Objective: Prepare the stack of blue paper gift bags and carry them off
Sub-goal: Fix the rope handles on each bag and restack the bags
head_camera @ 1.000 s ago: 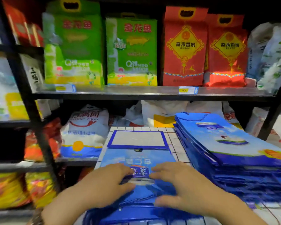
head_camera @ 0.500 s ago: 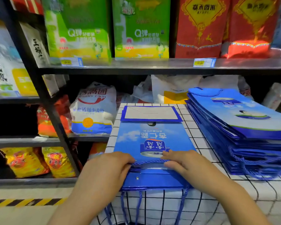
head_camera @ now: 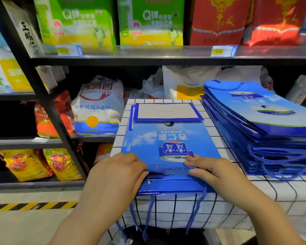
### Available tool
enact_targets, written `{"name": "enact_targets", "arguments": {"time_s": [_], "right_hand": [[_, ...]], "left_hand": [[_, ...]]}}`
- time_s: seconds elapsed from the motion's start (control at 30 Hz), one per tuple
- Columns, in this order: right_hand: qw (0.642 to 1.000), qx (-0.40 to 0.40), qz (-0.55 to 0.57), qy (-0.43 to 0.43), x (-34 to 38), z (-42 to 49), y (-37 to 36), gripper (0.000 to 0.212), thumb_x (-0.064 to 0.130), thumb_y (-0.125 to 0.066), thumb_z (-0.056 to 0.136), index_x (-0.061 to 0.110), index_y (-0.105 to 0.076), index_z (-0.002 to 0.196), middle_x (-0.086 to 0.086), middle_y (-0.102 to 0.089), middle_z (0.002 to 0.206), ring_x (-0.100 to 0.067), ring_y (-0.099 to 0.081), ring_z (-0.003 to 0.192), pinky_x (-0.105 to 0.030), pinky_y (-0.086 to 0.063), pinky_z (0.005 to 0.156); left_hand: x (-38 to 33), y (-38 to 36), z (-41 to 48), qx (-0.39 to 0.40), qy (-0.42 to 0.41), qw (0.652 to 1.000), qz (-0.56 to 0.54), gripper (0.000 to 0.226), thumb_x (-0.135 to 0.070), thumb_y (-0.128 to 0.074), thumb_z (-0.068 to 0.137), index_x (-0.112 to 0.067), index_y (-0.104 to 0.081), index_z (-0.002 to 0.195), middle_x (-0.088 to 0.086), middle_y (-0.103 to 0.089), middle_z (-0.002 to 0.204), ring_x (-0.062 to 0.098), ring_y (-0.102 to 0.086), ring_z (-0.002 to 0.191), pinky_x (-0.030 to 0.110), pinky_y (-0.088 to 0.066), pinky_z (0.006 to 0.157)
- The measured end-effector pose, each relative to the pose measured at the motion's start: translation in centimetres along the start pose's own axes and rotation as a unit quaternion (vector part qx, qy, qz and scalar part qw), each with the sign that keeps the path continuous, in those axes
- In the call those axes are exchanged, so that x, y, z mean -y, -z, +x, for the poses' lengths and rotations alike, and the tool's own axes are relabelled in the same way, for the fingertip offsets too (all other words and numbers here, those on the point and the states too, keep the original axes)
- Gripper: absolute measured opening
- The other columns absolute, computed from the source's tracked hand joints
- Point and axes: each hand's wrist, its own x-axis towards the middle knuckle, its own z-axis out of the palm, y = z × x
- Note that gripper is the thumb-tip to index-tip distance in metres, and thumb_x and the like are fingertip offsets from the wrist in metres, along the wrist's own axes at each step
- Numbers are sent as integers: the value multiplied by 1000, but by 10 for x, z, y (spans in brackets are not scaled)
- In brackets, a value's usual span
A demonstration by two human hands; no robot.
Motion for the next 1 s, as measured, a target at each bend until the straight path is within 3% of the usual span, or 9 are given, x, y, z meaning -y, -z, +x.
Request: {"name": "enact_targets", "arguments": {"time_s": [0.1, 0.23, 0.3, 0.4, 0.5, 0.63, 0.73, 0.8, 1.0], "right_hand": [[999, -19, 22, 17, 7, -4, -1, 27, 37, -65, 82, 50, -60, 106, 33, -52, 121, 17, -40, 119, -13, -33, 103], [962, -158, 213, 69, 34, -15, 6, 9, 37, -69, 66, 31, -71, 73, 11, -67, 74, -2, -59, 67, -12, -45, 63], [971, -79, 218, 55, 55, -15, 7, 8, 34, -67, 66, 27, -71, 69, 6, -63, 61, -1, -52, 55, -14, -42, 56], [982, 69, 167, 54, 76, -5, -8, 42, 49, -66, 65, 12, -69, 83, -9, -48, 59, -10, -44, 57, -28, -39, 60], [981, 80, 165, 67, 92, 2, -21, 42, 42, -68, 74, 1, -63, 73, -15, -43, 60, -21, -42, 58, -30, -37, 59], [983, 57, 175, 24, 93, 14, -18, 26, 21, -62, 86, 6, -59, 65, -2, -55, 55, -10, -46, 47, -18, -38, 46], [957, 16, 290, -27, 81, 27, -10, 22, 9, -56, 90, 5, -55, 69, -5, -59, 60, -10, -56, 46, -20, -46, 43], [940, -9, 337, -53, 73, 32, -4, 17, 3, -58, 87, 5, -55, 71, -11, -62, 64, -12, -62, 51, -18, -51, 48], [954, -8, 297, -48, 60, 37, -10, 18, -5, -62, 81, 12, -58, 76, -9, -60, 64, -8, -64, 55, -16, -51, 53]], "left_hand": [[-12, 14, 10, 2, 123, 984, -128, 22, -44, -46, 89, -36, -56, 71, -12, -58, 61, 7, -57, 63, 27, -44, 52], [-25, 21, 38, 1, 166, 920, -354, 15, -28, -52, 90, -40, -58, 82, -7, -52, 49, 3, -50, 46, 14, -39, 47], [-29, 24, 56, -3, 167, 890, -424, 19, -16, -52, 91, -32, -63, 92, -5, -52, 49, 1, -44, 35, 10, -33, 38], [-32, 29, 79, 8, 176, 857, -484, 18, -13, -53, 90, -25, -64, 96, -4, -54, 47, 8, -35, 31, 13, -30, 36], [-35, 31, 92, 8, 171, 839, -517, 16, -11, -52, 90, -22, -63, 96, -5, -54, 46, 8, -33, 29, 13, -26, 34], [-34, 30, 103, -24, 189, 825, -532, 14, -12, -48, 94, -16, -61, 99, 2, -56, 58, 7, -40, 31, 13, -29, 35], [-22, 16, 101, -59, 189, 894, -401, 21, -24, -46, 95, -20, -55, 114, 1, -60, 83, 16, -59, 62, 24, -43, 58], [-11, 4, 88, -56, 183, 944, -268, 27, -29, -45, 96, -21, -56, 119, -6, -55, 94, 15, -53, 81, 26, -39, 73], [-1, -13, 27, -21, 180, 949, -259, 19, -25, -53, 91, -24, -65, 106, -14, -62, 94, 7, -57, 89, 22, -43, 81]]}}
